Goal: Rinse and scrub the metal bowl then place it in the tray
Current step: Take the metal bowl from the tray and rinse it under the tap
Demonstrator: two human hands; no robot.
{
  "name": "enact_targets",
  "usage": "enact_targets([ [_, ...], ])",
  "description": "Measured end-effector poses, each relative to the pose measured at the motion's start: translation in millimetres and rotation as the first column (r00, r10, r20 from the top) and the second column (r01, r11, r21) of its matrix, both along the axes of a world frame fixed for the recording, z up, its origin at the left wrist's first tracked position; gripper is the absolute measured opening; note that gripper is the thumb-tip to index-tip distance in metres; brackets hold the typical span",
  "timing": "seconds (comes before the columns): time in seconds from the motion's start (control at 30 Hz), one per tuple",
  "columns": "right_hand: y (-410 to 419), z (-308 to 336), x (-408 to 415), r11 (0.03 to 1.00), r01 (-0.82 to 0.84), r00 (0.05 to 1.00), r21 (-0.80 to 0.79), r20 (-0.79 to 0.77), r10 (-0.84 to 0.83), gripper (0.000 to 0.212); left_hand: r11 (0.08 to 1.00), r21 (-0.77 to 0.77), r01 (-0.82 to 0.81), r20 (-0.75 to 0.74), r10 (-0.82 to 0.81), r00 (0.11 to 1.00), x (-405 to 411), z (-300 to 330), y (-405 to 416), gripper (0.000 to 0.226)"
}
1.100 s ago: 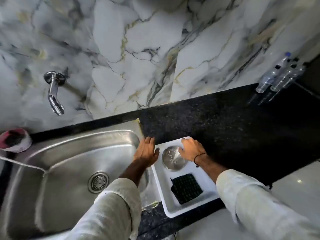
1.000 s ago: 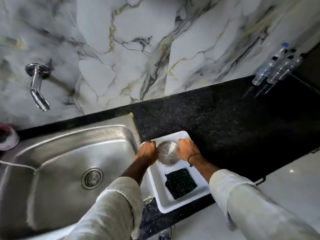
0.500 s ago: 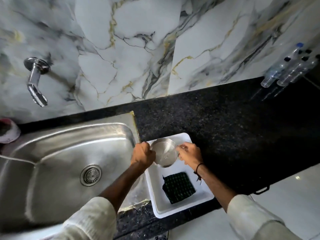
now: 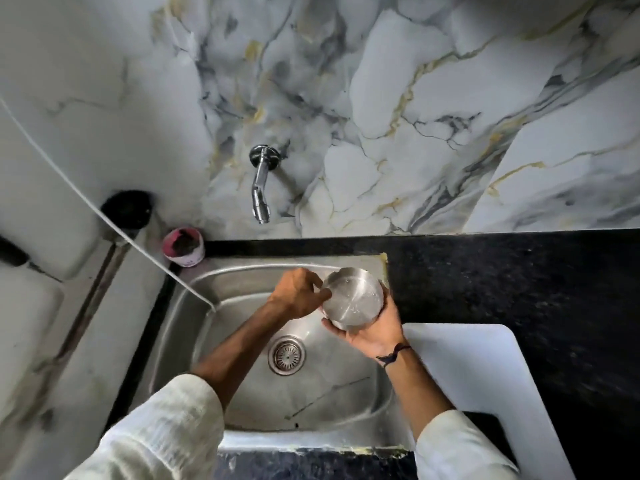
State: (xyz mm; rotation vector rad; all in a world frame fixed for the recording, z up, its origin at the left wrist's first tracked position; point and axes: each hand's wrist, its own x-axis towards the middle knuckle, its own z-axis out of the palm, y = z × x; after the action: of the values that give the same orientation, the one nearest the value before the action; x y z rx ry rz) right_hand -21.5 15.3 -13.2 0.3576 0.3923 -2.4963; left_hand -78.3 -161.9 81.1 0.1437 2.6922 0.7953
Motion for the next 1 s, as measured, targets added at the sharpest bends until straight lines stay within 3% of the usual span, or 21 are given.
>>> enact_targets([
  [0.07, -25, -2, -18, 0.998, -0.045, 0.999, -0.053, 0.007, 0.046, 0.083, 0.984, 0.065, -0.163, -0.096, 0.169, 0.981, -24, 10, -32, 0.042],
  [0.17, -55, -5, -44, 0.989, -0.073, 0.996, -0.128, 0.032, 0.078, 0.082, 0.912, 0.163, -0.376, -0.279, 0.409, 0.869, -67, 27, -67, 0.058],
  [0.23, -74, -7, -63, 0.987, -0.058, 0.997, -0.149, 0.049, 0.066, 0.089, 0.886, 0.178, -0.428, -0.328, 0.464, 0.823, -94, 37, -75, 0.066],
  [0.3, -92, -8, -81, 0.989, -0.021, 0.997, -0.146, 0.066, 0.031, 0.096, 0.873, 0.177, -0.455, -0.351, 0.488, 0.800, -114, 40, -74, 0.058],
  [0.4, -113, -4, -105, 0.993, 0.025, 0.996, -0.118, 0.086, -0.014, 0.103, 0.891, 0.132, -0.434, -0.412, 0.447, 0.794, -124, 42, -68, 0.037],
  [0.5, -129, 0, -123, 0.997, 0.034, 0.992, -0.064, 0.123, -0.026, 0.104, 0.919, 0.095, -0.384, -0.434, 0.385, 0.815, -128, 43, -66, 0.031],
  [0.8, -153, -17, -157, 0.998, -0.060, 0.995, 0.034, 0.084, 0.057, 0.095, 0.974, 0.144, -0.175, -0.197, 0.202, 0.959, -152, 45, -110, 0.020],
  [1.0, -155, -20, -169, 0.997, -0.049, 0.984, 0.063, 0.173, 0.038, 0.099, 0.988, 0.153, -0.026, -0.201, 0.056, 0.978, -151, 48, -122, 0.027],
])
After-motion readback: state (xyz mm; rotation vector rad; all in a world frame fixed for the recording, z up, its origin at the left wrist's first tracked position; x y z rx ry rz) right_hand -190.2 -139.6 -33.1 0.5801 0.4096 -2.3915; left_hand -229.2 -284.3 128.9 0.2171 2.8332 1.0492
